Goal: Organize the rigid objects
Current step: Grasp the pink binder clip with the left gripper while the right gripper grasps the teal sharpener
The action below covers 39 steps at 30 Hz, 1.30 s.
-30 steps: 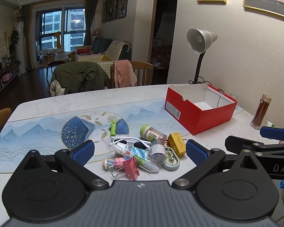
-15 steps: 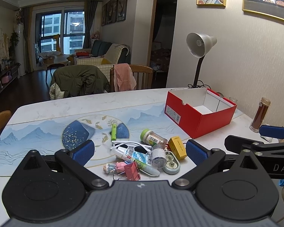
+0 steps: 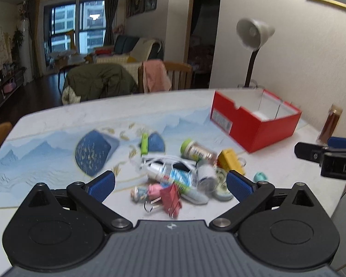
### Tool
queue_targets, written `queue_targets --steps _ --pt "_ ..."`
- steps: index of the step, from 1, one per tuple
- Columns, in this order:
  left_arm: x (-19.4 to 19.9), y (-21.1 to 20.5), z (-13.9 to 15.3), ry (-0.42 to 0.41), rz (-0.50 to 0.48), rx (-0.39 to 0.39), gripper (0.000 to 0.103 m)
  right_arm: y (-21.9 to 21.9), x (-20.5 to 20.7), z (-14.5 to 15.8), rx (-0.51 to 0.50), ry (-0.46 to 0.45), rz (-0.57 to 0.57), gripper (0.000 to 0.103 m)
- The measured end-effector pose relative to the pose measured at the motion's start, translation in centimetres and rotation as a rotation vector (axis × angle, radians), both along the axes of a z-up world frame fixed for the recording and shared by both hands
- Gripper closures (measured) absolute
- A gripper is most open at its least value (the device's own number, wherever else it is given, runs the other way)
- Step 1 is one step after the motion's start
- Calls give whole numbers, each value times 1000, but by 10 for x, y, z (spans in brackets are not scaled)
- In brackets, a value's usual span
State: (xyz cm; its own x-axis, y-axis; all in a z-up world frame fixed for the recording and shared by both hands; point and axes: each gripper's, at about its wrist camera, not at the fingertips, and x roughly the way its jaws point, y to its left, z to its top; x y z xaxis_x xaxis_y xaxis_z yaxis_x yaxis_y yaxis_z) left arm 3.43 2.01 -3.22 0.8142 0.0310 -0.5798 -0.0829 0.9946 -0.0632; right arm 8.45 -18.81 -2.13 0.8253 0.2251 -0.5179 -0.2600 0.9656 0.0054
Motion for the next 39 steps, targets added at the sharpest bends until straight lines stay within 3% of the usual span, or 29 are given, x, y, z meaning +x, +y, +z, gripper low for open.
queue_targets --steps 11,19,22,25,28,37,39 --pt "49 -9 -68 135 48 17 0 -13 64 -83 -117 172 50 31" --pt "78 -15 -90 185 103 47 7 -14 104 -115 -163 237 119 42" --pt "88 -16 -96 202 119 52 23 -13 116 -123 -174 259 144 47" --pt "94 -19 -101 212 129 61 26 -12 126 -128 -179 275 165 51" --pt "98 -24 -105 221 125 81 41 -11 131 -133 -183 293 178 57" --pt "101 -28 -111 245 159 103 58 -16 138 -140 -169 324 192 66" --pt "100 -28 -110 247 165 101 63 -17 140 -139 -165 328 190 73"
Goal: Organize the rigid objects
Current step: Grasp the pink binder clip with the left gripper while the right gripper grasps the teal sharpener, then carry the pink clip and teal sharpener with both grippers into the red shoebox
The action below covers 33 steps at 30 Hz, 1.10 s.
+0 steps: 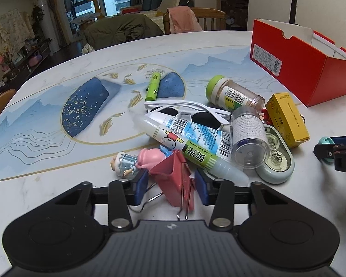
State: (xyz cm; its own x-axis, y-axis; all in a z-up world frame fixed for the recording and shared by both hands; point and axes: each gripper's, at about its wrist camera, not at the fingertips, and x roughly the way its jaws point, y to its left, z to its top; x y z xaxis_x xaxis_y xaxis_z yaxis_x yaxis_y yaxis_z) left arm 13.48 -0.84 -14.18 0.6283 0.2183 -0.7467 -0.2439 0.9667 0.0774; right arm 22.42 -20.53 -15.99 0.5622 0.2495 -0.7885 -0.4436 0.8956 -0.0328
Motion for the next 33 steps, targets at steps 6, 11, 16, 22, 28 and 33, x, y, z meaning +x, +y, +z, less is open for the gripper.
queue_targets --steps 6,11,16,22,28,33 --pt "-1 0 4 -1 14 -12 70 -5 0 4 15 5 17 73" --pt "-5 -2 13 -1 26 -28 73 -8 -3 17 13 -6 47 73" --pt "-8 -8 29 -16 35 -42 73 -16 -2 39 35 -34 81 73" --pt "-3 -22 60 -44 20 -58 73 -30 11 71 69 -85 107 73" --pt "22 -50 90 -79 -35 -65 73 -46 32 99 90 -139 117 73" --pt "55 -77 107 -100 -98 -76 73 -60 56 114 88 -188 120 73"
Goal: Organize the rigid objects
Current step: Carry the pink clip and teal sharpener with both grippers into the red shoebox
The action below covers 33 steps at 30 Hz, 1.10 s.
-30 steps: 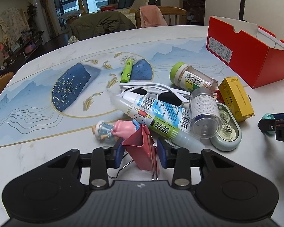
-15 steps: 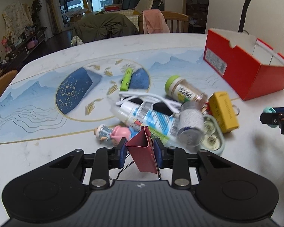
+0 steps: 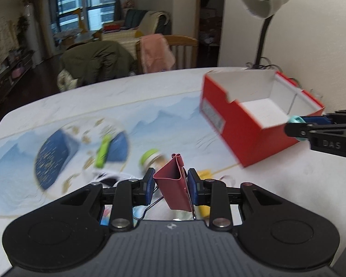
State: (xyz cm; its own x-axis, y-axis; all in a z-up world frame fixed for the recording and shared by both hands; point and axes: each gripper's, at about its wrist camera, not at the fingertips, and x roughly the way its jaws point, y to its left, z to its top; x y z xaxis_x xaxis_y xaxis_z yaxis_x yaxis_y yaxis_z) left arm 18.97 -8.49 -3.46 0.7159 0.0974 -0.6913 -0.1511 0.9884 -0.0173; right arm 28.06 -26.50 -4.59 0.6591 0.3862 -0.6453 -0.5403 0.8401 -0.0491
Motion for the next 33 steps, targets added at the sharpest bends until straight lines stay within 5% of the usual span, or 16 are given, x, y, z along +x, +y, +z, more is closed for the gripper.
queue_targets --steps 17,33 --pt "147 -89 16 2 -183 -6 73 -57 120 -9 -58 0 -92 73" --pt "241 -129 -28 162 -226 -3 73 -64 192 -62 -123 200 -61 73"
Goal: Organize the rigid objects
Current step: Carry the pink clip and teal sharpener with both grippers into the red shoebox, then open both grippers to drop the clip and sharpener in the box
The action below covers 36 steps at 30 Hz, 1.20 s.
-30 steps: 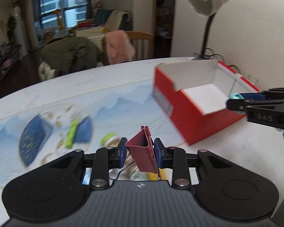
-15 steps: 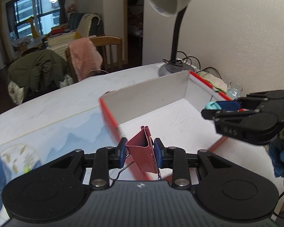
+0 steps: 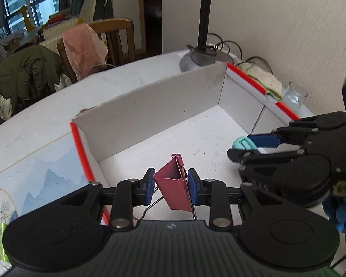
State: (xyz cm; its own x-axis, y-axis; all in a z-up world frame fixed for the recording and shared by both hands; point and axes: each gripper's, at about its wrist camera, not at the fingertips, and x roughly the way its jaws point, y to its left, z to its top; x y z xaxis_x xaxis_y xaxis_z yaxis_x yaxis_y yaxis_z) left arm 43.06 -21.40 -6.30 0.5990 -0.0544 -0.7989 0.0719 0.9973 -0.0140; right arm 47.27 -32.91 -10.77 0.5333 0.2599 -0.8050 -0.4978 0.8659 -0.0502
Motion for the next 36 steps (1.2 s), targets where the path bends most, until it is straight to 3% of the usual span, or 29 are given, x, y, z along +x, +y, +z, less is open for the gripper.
queue_targets --steps 10,19,21,26,31,36 --pt "15 4 -29 111 -1 -3 73 -3 -7 -23 -14 120 30 73" --pt "0 -14 -53 257 -107 -34 73 -15 -36 -26 -28 220 64 73" --pt "-1 -21 -53 263 -127 -6 73 -17 -39 -27 -42 252 51 73" --pt "13 -18 -56 336 -102 -10 73 -9 -35 -25 -71 265 40 72" --pt "14 -5 -58 352 -67 -67 72 -3 -33 -23 -84 274 29 69" --pt "12 0 -51 318 -51 -65 72 2 -36 -22 -91 269 26 59"
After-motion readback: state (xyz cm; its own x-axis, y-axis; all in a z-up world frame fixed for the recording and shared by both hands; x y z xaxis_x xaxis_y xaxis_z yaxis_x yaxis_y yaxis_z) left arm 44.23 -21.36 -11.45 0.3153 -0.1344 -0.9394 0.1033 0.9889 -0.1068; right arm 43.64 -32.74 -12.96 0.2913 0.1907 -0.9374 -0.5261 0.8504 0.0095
